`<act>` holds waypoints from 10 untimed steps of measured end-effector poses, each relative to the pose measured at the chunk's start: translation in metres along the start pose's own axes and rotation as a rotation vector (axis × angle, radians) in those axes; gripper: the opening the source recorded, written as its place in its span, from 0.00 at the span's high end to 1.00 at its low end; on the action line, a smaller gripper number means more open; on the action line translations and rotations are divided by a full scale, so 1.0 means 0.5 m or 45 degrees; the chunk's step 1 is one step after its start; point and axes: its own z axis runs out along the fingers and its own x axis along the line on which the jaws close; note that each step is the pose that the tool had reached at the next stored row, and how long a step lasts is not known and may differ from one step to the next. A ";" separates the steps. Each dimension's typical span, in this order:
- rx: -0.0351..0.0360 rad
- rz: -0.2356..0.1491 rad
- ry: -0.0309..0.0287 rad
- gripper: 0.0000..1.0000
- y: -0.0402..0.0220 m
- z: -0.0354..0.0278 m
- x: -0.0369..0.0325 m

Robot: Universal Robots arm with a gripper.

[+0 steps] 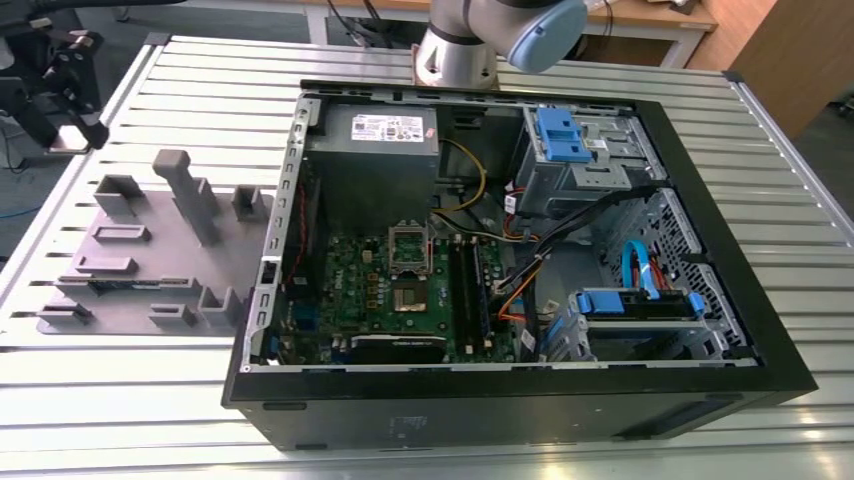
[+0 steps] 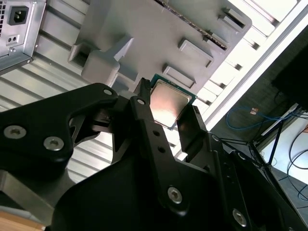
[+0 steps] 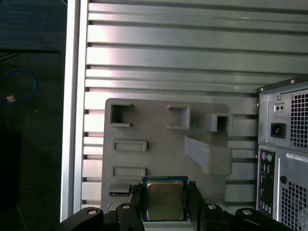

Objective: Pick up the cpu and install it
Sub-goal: 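Pick up the cpu and move it towards the insertion slot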

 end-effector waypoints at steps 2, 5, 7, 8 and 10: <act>0.0000 0.000 0.0001 0.53 0.000 0.000 -0.006; 0.0001 0.000 0.0001 0.53 0.000 0.001 -0.015; 0.0000 0.000 0.0000 0.53 0.000 0.001 -0.021; 0.0000 0.000 0.0000 0.53 0.000 0.001 -0.024; 0.0000 0.000 0.0000 0.53 0.000 0.001 -0.031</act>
